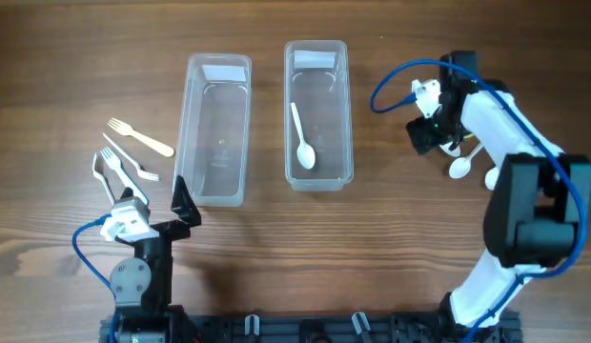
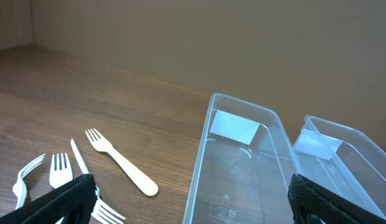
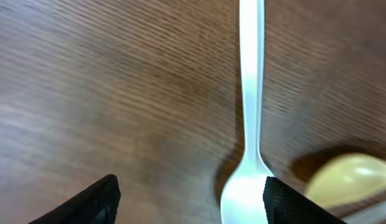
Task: Pack container
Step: 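Return the right gripper to the spoons and grasp another white spoon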
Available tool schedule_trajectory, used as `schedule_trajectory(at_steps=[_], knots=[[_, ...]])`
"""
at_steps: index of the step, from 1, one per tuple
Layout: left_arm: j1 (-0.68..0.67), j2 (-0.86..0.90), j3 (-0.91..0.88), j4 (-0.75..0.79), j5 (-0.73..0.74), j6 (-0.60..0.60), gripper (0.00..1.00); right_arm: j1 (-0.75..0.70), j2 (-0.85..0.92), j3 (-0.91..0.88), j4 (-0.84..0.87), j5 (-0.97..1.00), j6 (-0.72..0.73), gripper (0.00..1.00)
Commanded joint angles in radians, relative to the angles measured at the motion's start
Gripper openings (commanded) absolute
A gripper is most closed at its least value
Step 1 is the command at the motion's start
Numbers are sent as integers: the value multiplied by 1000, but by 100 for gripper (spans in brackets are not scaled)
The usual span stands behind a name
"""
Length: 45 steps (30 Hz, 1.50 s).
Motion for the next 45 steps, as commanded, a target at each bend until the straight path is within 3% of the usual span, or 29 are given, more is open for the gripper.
schedule_trajectory(at_steps=[1, 4, 13, 16, 21, 27, 30, 35, 39, 41, 42, 45], knots=[[-6, -7, -5, 1, -6, 19, 100, -34, 38, 11, 19, 13, -17, 76], [-6, -7, -5, 1, -6, 19, 100, -71, 40, 10, 49, -3, -15, 80], [-6, -7, -5, 1, -6, 19, 100, -100, 40, 10, 71, -158, -19, 76], [-6, -7, -5, 1, -6, 19, 100, -100, 40, 10, 72, -164, -19, 66], [-6, -7, -5, 1, -6, 19, 100, -100, 40, 9, 69, -213, -16, 34], [-6, -7, -5, 1, -6, 19, 100, -100, 40, 9, 50, -212, -15, 29], [-6, -7, -5, 1, -6, 19, 100, -100, 40, -7, 56, -212, -16, 40], [-6, -7, -5, 1, -6, 19, 100, -100, 41, -57, 106, -212, -11, 39], [-6, -7, -5, 1, -6, 19, 100, -100, 42, -63, 116, -212, 37, 28], [-6, -7, -5, 1, -6, 19, 100, -100, 42, -63, 114, -212, 64, 8], [-6, -7, -5, 1, -6, 19, 100, -100, 42, -60, 109, -212, 71, 4], [-6, -7, -5, 1, -6, 19, 100, -100, 36, -27, 76, -211, 116, 4]])
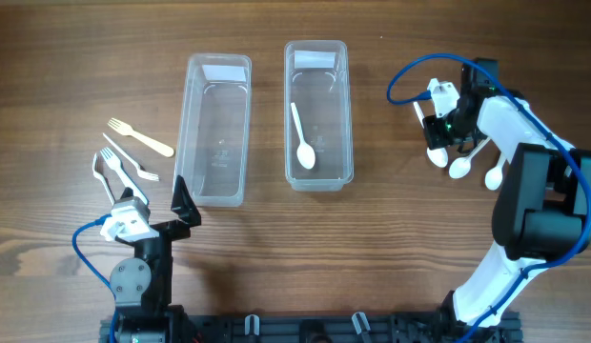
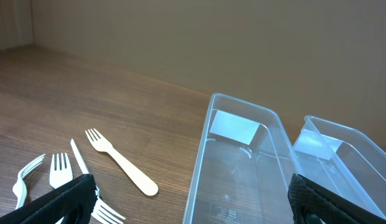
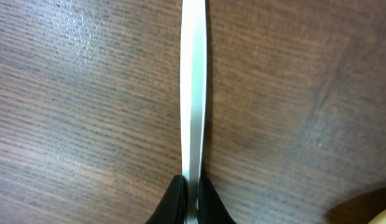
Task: Pack container
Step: 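Return the right gripper to the spoons and grasp another white spoon, then place the second white spoon into the right container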
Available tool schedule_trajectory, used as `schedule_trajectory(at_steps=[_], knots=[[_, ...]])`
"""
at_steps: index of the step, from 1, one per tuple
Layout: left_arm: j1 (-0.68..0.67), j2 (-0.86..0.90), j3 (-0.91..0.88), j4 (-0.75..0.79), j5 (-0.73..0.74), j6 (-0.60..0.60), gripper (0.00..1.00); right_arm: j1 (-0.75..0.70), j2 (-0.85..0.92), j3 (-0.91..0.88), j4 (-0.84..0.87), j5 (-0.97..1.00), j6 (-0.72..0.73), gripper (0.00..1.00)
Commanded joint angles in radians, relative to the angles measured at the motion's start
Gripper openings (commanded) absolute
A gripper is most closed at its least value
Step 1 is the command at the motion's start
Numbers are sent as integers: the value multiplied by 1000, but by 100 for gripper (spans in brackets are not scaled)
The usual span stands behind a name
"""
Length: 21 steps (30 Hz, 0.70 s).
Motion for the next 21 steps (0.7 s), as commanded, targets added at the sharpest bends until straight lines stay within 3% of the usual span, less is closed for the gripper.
schedule_trajectory(at_steps=[1, 7, 12, 15, 21], knots=[[-6, -7, -5, 1, -6, 19, 100, 3, 0, 37, -51, -15, 88, 4], [-6, -7, -5, 1, -6, 19, 100, 56, -139, 193, -177, -36, 192, 4], [-6, -7, -5, 1, -6, 19, 100, 190, -286, 219, -151, -149, 386, 4], [-6, -7, -5, 1, -6, 19, 100, 287, -299, 218, -127, -165, 520, 4], [-6, -7, -5, 1, -6, 19, 100, 449, -270, 201, -70, -160, 623, 4]])
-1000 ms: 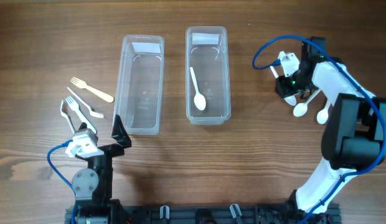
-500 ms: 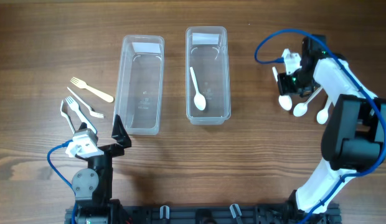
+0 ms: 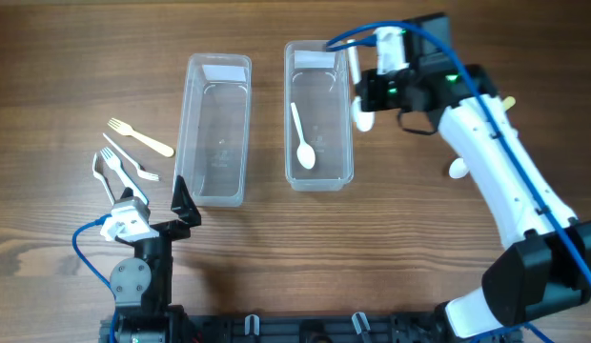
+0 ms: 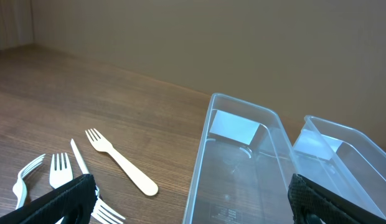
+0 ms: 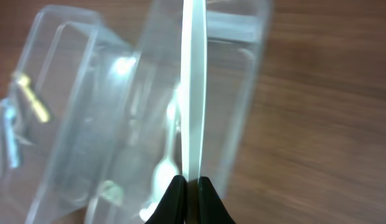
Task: Pack container
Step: 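Place the second white spoon into the right container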
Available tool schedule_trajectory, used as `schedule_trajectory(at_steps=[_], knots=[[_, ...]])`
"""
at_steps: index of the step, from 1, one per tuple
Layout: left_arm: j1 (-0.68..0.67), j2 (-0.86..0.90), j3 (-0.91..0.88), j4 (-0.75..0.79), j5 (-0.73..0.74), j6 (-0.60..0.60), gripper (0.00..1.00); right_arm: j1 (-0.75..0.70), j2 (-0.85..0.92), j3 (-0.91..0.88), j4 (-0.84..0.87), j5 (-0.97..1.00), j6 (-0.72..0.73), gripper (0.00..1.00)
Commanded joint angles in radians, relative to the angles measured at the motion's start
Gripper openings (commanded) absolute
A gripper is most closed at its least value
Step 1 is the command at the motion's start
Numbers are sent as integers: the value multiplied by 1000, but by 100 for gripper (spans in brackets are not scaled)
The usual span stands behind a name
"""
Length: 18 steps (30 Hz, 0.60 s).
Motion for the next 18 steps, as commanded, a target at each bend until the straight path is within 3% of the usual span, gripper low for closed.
schedule_trajectory(at_steps=[1, 4, 6, 7, 14, 17, 18], knots=[[-6, -7, -5, 1, -6, 19, 100, 69, 43, -5, 19, -11, 104, 4], [-6, -7, -5, 1, -6, 19, 100, 127, 95, -5, 26, -11, 107, 7], [-6, -7, -5, 1, -6, 19, 100, 144, 127, -5, 26, -12, 107, 50], [-6, -7, -5, 1, -6, 19, 100, 148, 140, -5, 29, -12, 107, 56], [-6, -7, -5, 1, -6, 19, 100, 143, 69, 11, 45, 6, 130, 61], [-6, -7, -5, 1, -6, 19, 100, 98, -37, 11, -11, 138, 182, 74], [-6, -7, -5, 1, -6, 19, 100, 62, -80, 11, -38, 181, 185, 100]])
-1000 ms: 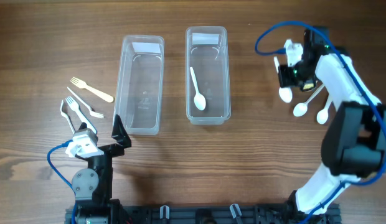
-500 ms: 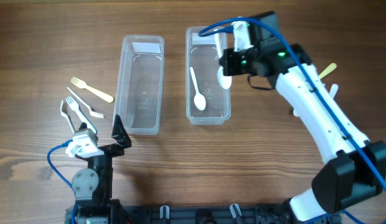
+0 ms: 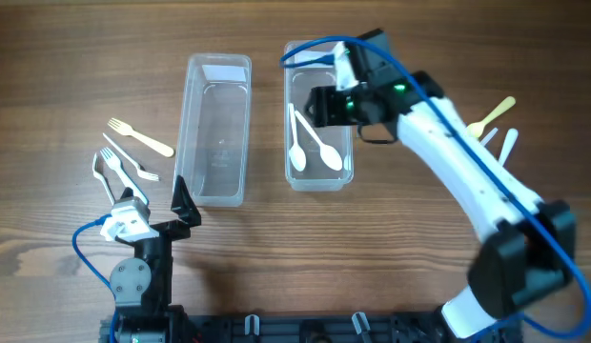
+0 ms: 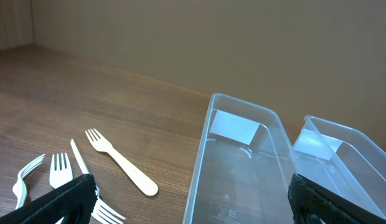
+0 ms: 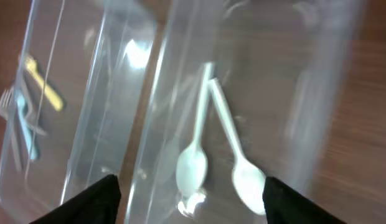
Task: Pack container
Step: 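Place the second white spoon into the right container, then grasp a third white spoon with the right gripper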
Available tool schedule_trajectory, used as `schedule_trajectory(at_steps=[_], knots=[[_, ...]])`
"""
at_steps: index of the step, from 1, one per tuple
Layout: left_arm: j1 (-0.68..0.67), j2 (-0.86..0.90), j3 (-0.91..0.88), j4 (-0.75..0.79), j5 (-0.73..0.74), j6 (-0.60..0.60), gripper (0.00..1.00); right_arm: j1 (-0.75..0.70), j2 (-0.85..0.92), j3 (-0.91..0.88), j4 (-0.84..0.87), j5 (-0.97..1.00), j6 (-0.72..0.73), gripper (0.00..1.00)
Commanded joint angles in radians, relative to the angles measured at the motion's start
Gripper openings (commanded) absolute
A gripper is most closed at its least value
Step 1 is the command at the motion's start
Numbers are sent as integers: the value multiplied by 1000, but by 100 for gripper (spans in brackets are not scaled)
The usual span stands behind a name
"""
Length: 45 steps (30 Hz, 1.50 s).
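Two clear plastic containers stand side by side. The left container [image 3: 219, 59] holds nothing. The right container [image 3: 317, 45] holds two white spoons [image 3: 324, 151], lying as a V [image 5: 238, 162]. My right gripper [image 3: 326, 103] hangs open over this container, nothing between its fingers [image 5: 190, 205]. My left gripper [image 3: 154, 211] rests open at the near end of the left container [image 4: 202, 155], also holding nothing [image 4: 193, 202].
A beige fork [image 3: 140, 137] and several white forks [image 3: 119, 167] lie left of the containers, and they also show in the left wrist view [image 4: 121, 163]. A beige spoon [image 3: 493, 112] and a white utensil [image 3: 506, 145] lie at the far right.
My right gripper was shut on a white spoon at the right container's right edge. Now it is open over that container, and the spoon lies inside beside the first one. The left arm is unchanged.
My right gripper stood open over the spoons on the table at the right. Then it was shut on a white spoon's handle there, then held it at the right container. Now the container holds two spoons. The left arm stayed still throughout.
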Motion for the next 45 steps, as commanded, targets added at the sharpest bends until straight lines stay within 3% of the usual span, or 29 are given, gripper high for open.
schedule_trajectory(at_steps=[1, 5, 7, 13, 16, 23, 27, 31, 35, 38, 43, 45], knots=[[-6, -7, -5, 1, -6, 20, 100, -100, -156, 12, -59, 164, 46, 100], [-6, -7, -5, 1, -6, 20, 100, -249, -196, 12, -218, 306, 87, 100], [-6, -7, -5, 1, -6, 20, 100, -364, -194, -7, -323, 406, 200, 98], [-6, -7, -5, 1, -6, 20, 100, -526, -193, -155, -252, 424, 371, 83], [-6, -7, -5, 1, -6, 20, 100, -553, -193, -262, -148, 424, 407, 77], [-6, -7, -5, 1, -6, 20, 100, -566, -186, -409, 20, 492, 474, 76], [-6, -7, -5, 1, -6, 20, 100, -569, -147, -409, 40, 535, 471, 75], [-6, -7, -5, 1, -6, 20, 100, -598, -32, -409, 91, 494, 497, 85], [-6, -7, -5, 1, -6, 20, 100, -618, 34, -409, 150, 459, 460, 85], [-6, -7, -5, 1, -6, 20, 100, -618, 60, -409, 188, 426, 445, 78], [-6, -7, -5, 1, -6, 20, 100, -618, 102, -409, 225, 395, 446, 78], [-6, -7, -5, 1, -6, 20, 100, -618, 124, -409, 229, 396, 445, 73]])
